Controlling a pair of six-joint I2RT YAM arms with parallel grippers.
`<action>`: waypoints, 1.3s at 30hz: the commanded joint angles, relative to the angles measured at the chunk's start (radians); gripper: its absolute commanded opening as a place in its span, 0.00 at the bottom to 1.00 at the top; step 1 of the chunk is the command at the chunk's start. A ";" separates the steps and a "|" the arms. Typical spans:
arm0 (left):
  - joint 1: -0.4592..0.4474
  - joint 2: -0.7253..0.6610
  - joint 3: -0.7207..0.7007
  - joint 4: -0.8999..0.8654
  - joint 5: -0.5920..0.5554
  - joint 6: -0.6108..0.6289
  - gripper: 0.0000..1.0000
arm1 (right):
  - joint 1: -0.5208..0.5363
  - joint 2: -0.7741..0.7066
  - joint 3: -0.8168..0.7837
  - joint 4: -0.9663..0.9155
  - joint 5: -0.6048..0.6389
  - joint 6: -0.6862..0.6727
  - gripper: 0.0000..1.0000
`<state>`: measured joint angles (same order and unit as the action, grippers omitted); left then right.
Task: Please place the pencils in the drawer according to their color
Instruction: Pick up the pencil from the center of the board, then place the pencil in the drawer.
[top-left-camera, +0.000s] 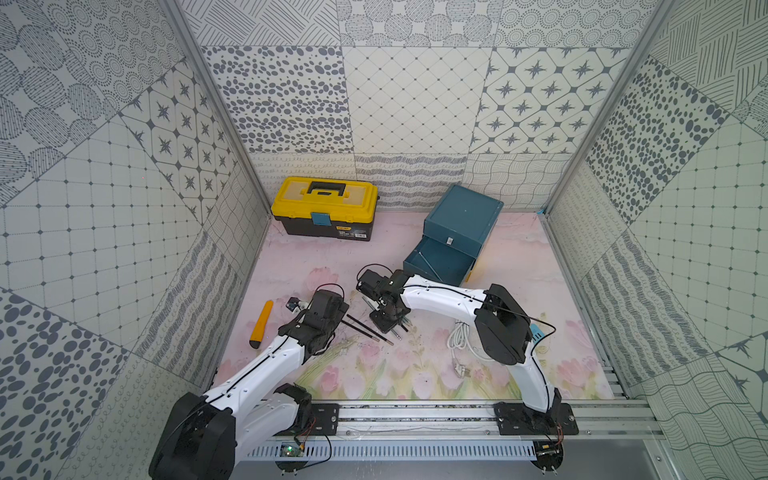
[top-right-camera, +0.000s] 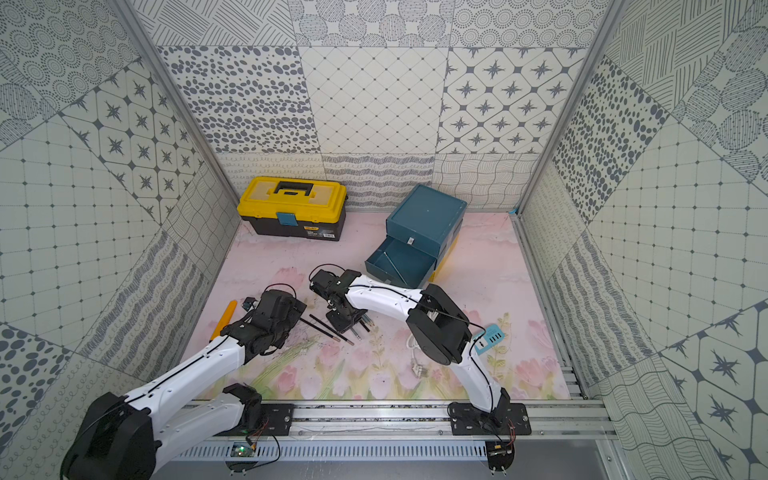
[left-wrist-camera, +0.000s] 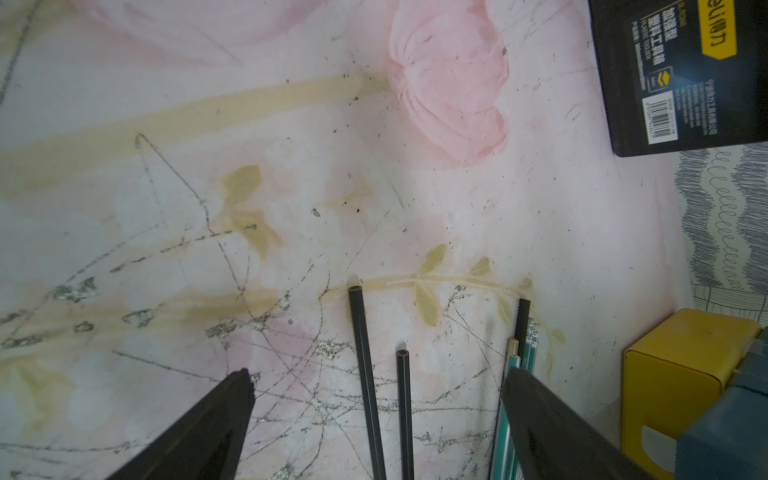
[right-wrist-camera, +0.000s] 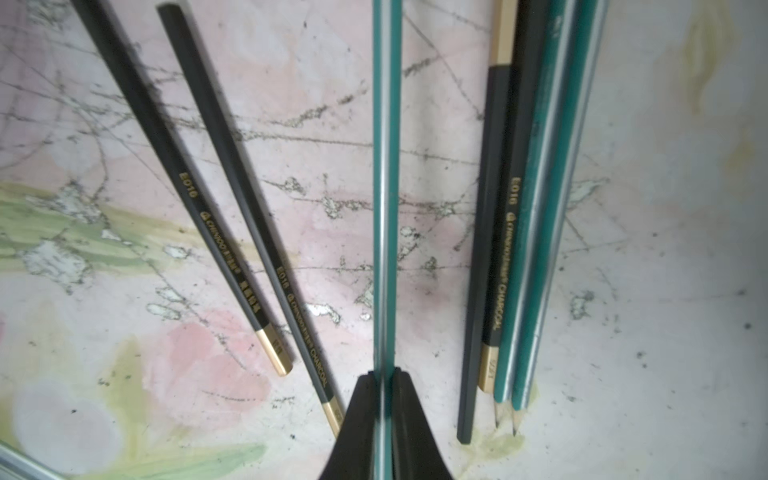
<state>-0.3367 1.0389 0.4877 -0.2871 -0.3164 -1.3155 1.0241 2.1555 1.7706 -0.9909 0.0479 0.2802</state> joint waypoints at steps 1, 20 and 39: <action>0.005 0.000 -0.004 0.003 0.004 -0.006 0.99 | -0.001 -0.052 0.029 -0.005 0.029 -0.011 0.00; 0.005 0.024 0.006 0.022 0.014 0.000 0.99 | -0.078 -0.249 0.056 -0.005 0.190 -0.044 0.00; 0.004 0.035 0.008 0.033 0.039 0.007 0.99 | -0.346 -0.398 -0.053 0.028 0.293 -0.162 0.00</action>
<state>-0.3367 1.0706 0.4881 -0.2756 -0.2890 -1.3151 0.6884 1.7882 1.7481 -0.9939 0.3233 0.1452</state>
